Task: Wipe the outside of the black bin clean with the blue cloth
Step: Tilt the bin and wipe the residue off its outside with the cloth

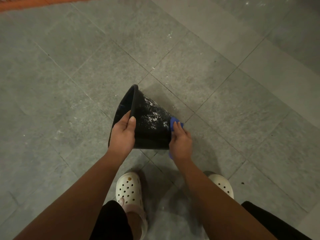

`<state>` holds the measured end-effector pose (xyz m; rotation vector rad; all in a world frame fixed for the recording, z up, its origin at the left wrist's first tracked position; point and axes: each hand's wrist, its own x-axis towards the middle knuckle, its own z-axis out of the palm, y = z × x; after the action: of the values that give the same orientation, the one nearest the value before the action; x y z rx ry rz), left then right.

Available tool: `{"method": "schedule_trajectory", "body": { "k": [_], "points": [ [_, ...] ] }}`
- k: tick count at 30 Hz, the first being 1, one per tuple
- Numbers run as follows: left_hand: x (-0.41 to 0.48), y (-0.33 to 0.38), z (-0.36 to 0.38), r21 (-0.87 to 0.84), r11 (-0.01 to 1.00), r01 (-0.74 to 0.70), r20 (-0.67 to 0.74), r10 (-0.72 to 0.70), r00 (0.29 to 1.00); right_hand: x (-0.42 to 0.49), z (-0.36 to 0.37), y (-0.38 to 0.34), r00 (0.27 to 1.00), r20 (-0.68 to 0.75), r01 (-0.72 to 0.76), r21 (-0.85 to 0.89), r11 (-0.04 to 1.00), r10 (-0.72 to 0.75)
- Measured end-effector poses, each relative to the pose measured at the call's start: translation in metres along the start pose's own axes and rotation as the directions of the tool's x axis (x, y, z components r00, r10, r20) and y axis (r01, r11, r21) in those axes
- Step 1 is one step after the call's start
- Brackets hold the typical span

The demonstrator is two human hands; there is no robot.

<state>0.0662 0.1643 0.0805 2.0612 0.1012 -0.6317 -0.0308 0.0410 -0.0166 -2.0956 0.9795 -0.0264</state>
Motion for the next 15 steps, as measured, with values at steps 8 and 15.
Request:
{"method": "schedule_trajectory", "body": {
  "k": [8, 15],
  "points": [
    [0.003, -0.004, -0.004, 0.004, 0.999, -0.050, 0.037, 0.050, 0.998, 0.002, -0.002, -0.005, 0.984, 0.051, 0.170, -0.019, 0.985, -0.169],
    [0.004, -0.006, -0.001, 0.044, 0.998, -0.049, -0.018, 0.050, 0.999, -0.015, 0.004, -0.015, 0.998, 0.050, -0.037, -0.076, 0.996, 0.041]
  ]
}}
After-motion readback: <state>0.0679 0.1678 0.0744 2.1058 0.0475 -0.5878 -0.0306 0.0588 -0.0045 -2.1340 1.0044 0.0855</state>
